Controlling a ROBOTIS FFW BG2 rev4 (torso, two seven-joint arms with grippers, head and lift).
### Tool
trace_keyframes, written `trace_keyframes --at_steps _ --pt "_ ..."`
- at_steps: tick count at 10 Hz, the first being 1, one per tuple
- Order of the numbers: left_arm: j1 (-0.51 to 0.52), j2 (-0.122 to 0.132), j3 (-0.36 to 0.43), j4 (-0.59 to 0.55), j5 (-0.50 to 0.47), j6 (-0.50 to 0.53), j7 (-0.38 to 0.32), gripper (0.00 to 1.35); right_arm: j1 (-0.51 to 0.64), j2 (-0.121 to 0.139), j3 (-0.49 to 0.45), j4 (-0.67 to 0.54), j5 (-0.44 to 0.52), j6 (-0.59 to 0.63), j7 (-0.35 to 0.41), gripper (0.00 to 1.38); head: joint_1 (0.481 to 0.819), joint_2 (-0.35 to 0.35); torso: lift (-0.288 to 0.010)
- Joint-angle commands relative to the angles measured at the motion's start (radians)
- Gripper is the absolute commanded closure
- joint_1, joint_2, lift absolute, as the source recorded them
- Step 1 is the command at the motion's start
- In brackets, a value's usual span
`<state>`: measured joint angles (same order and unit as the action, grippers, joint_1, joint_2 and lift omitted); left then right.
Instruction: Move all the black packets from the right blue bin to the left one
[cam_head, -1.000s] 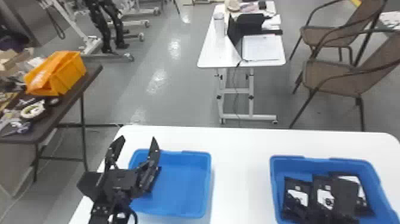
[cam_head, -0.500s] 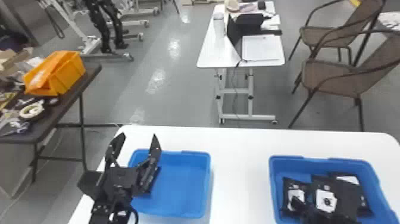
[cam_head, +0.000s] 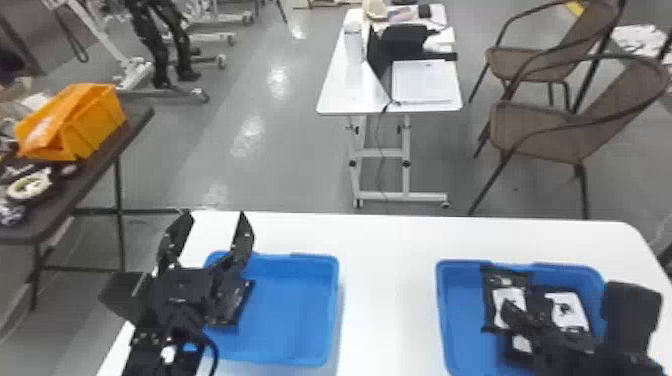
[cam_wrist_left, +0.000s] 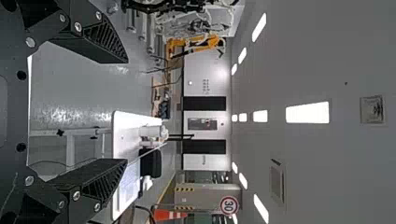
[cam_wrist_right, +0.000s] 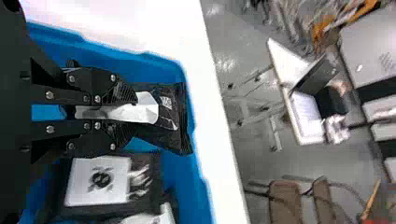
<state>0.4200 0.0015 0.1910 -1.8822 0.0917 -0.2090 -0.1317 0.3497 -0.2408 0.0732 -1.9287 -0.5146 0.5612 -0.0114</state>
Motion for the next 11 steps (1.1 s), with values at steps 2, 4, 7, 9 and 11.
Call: trace_keyframes --at_steps 2,4,7,9,11 --pt "-0.021 -0.004 -0.012 -0.083 0.132 0.212 -0.003 0.29 -0.172 0.032 -0.01 -0.042 0.251 0.057 0.306 1.06 0.695 0.172 0.0" --pt "-0.082 0.038 -0.013 -0.089 0.407 0.405 -0.083 0.29 -0.339 0.077 0.031 0.071 0.366 0.031 0.538 1.06 0.695 0.191 0.0" --pt "-0.181 0.049 0.013 -0.06 0.648 0.645 -0.238 0.28 -0.56 0.083 0.229 0.26 0.327 -0.012 0.66 1.06 0.695 0.195 0.0" --pt "-0.216 0.026 0.019 -0.044 0.654 0.709 -0.31 0.28 -0.658 0.074 0.359 0.367 0.234 -0.038 0.676 1.06 0.695 0.224 0.0" --pt "-0.242 0.049 -0.002 -0.044 0.663 0.731 -0.327 0.26 -0.733 0.069 0.45 0.448 0.174 -0.072 0.677 1.06 0.695 0.26 0.0"
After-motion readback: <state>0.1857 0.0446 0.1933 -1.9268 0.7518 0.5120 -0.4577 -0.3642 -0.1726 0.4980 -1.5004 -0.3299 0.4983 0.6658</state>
